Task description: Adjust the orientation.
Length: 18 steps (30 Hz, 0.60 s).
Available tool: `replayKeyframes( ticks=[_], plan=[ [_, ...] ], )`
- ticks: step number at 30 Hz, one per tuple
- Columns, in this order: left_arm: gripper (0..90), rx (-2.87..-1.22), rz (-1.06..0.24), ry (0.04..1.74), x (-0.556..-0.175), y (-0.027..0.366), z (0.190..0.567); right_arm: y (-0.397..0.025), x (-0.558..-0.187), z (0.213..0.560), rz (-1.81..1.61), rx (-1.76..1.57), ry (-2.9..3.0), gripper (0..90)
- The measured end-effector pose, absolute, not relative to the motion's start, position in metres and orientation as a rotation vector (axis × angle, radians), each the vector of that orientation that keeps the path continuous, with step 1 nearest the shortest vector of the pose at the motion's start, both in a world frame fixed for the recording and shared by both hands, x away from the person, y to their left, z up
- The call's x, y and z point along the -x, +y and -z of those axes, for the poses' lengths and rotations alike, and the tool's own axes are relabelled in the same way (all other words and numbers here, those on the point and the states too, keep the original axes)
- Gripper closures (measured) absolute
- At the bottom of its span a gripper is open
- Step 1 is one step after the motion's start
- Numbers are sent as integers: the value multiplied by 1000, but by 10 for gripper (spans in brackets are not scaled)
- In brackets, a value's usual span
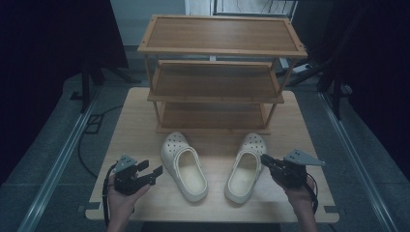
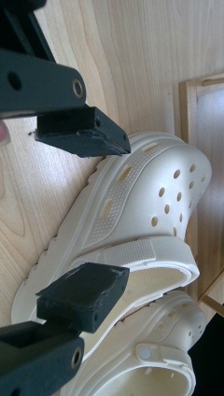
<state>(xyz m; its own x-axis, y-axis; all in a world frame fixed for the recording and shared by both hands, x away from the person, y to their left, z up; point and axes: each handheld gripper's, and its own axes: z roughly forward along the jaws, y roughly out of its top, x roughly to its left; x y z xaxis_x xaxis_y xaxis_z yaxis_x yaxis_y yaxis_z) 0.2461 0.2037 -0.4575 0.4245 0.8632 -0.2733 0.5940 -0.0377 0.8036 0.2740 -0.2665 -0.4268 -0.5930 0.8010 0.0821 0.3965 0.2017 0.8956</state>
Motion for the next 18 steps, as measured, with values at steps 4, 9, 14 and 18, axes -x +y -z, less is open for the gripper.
replayKeyframes(
  ticks=[4,9,14,18],
  plan=[
    [357,-1734,-354,1260,-245,203,457,-250,-273,425,-1372,-1066,2094,891],
    [357,-1731,-357,1249,-243,202,454,-225,-273,428,-1380,-1007,2152,900],
    [357,-1746,-348,1236,-243,197,454,-193,-270,437,-1353,-945,2241,900],
    [356,-1756,-343,1231,-243,195,454,-169,-269,443,-1340,-895,2303,900]
  ],
)
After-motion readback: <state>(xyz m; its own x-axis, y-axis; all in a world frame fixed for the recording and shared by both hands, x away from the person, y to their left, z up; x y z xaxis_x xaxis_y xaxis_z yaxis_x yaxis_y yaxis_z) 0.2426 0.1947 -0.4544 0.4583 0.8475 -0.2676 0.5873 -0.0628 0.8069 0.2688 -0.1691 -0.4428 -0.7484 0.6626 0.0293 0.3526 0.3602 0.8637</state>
